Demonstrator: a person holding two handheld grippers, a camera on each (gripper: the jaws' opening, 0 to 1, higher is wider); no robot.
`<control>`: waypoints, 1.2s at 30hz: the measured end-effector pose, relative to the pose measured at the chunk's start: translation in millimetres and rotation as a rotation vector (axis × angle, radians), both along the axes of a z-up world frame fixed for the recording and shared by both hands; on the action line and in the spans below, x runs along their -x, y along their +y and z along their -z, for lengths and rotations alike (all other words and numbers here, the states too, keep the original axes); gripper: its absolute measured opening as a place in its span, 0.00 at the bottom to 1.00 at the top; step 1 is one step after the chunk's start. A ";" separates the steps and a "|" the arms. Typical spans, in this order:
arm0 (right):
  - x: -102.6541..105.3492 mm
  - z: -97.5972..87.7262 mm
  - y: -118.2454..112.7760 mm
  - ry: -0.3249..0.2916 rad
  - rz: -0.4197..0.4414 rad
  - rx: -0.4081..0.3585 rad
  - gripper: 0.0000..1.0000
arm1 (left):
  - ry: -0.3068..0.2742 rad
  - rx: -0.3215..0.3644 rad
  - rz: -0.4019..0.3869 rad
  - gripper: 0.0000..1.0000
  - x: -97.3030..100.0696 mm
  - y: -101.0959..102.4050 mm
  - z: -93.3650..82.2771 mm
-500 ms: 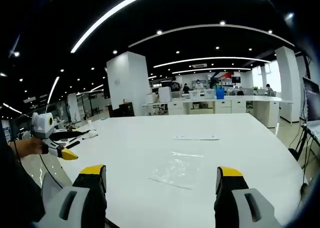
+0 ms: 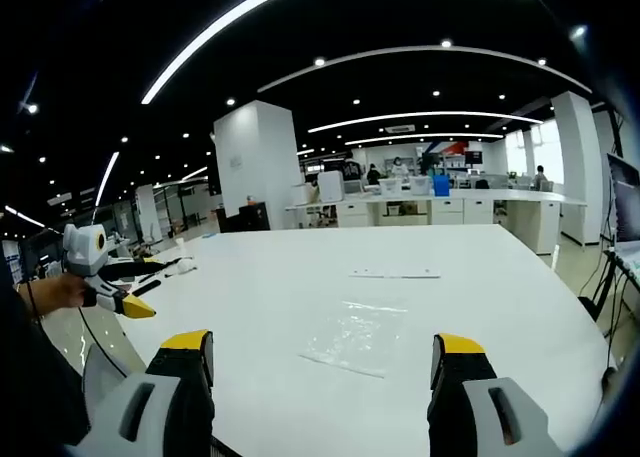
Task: Open the resealable bag by pulling the two sides of the seal apart until the entire bag opening is separated and visibly accessible.
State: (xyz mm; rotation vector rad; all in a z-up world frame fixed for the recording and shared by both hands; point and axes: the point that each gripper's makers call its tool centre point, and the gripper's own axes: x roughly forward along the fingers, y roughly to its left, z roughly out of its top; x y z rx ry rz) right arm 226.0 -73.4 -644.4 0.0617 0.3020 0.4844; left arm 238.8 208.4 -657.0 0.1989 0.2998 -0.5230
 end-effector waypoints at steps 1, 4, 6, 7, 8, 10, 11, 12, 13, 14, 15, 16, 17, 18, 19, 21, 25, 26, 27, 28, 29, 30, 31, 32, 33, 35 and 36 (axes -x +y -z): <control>0.0 0.9 1.0 0.004 -0.002 0.001 0.89 | 0.003 -0.003 0.002 0.94 -0.1 -0.3 0.9; 0.1 1.1 2.7 0.004 -0.006 0.001 0.89 | 0.008 0.025 0.006 0.95 0.5 -2.3 -0.8; 0.1 1.5 3.8 0.005 -0.010 0.002 0.89 | 0.004 0.099 -0.011 0.95 -1.1 -2.9 -5.9; 0.1 1.8 4.1 0.005 -0.011 0.002 0.89 | 0.000 0.122 -0.026 0.94 -2.5 -2.1 -7.6; 0.0 2.6 4.5 0.007 -0.013 0.003 0.89 | -0.002 0.132 -0.041 0.93 -4.1 -0.7 -7.8; 0.2 4.7 3.9 0.017 -0.013 0.016 0.88 | 0.001 0.108 -0.036 0.93 -3.9 -2.2 -5.3; 0.8 5.1 3.4 0.018 -0.015 0.026 0.88 | 0.000 0.063 -0.031 0.93 -3.9 -1.9 -1.8; 1.0 4.6 2.9 0.015 -0.015 0.030 0.88 | 0.003 0.043 -0.025 0.93 -3.7 -2.5 0.5; 1.5 4.3 2.3 0.014 -0.015 0.031 0.88 | 0.007 0.046 -0.017 0.93 -3.1 -5.6 2.1; 2.1 4.4 2.0 0.016 -0.016 0.029 0.88 | 0.010 0.049 -0.013 0.93 -2.8 -6.8 3.1; 2.6 4.9 1.2 0.019 -0.015 0.028 0.88 | 0.019 0.040 -0.003 0.93 -1.7 -8.7 6.3; 2.9 5.5 0.3 0.020 -0.014 0.031 0.88 | 0.032 0.004 0.012 0.93 0.2 -9.4 10.7; 3.3 6.0 -0.3 0.023 -0.015 0.034 0.88 | 0.044 -0.036 0.027 0.93 1.9 -10.5 15.7; 3.7 6.4 -0.7 0.025 -0.015 0.035 0.87 | 0.044 -0.036 0.028 0.93 2.0 -11.3 16.2; 4.1 6.9 -1.2 0.027 -0.016 0.035 0.87 | 0.048 -0.024 0.031 0.93 2.2 -14.0 17.1; 4.4 7.9 -1.6 0.032 -0.017 0.036 0.86 | 0.056 -0.020 0.039 0.94 3.4 -16.9 17.9; 3.8 8.2 -1.4 0.032 -0.018 0.037 0.86 | 0.056 -0.045 0.049 0.93 3.8 -19.0 19.0; 3.4 7.9 -0.9 0.031 -0.019 0.036 0.86 | 0.056 -0.039 0.053 0.93 3.7 -19.8 18.4; 3.2 7.9 -0.5 0.032 -0.020 0.035 0.86 | 0.056 -0.028 0.053 0.93 3.2 -20.7 17.6; 2.6 7.7 -0.5 0.029 -0.018 0.036 0.86 | 0.056 -0.026 0.054 0.93 3.1 -21.0 17.2; 2.3 7.6 -0.4 0.028 -0.018 0.036 0.86 | 0.052 -0.021 0.055 0.93 2.8 -21.2 16.0; 2.3 7.6 -0.1 0.028 -0.018 0.033 0.86 | 0.050 -0.018 0.054 0.93 2.5 -21.2 15.2; 2.5 7.6 0.2 0.028 -0.018 0.032 0.86 | 0.049 -0.019 0.053 0.93 2.5 -21.0 14.5; 2.8 7.7 0.5 0.028 -0.020 0.033 0.86 | 0.047 -0.022 0.053 0.93 2.4 -20.6 13.4; 3.1 8.0 0.5 0.028 -0.020 0.034 0.86 | 0.043 -0.027 0.052 0.93 2.2 -20.2 12.6; 3.6 9.9 -0.3 0.033 -0.018 0.035 0.86 | 0.038 -0.041 0.053 0.93 2.0 -19.2 11.8; 4.0 11.8 -1.1 0.039 -0.016 0.035 0.86 | 0.035 -0.045 0.055 0.93 1.8 -18.9 11.1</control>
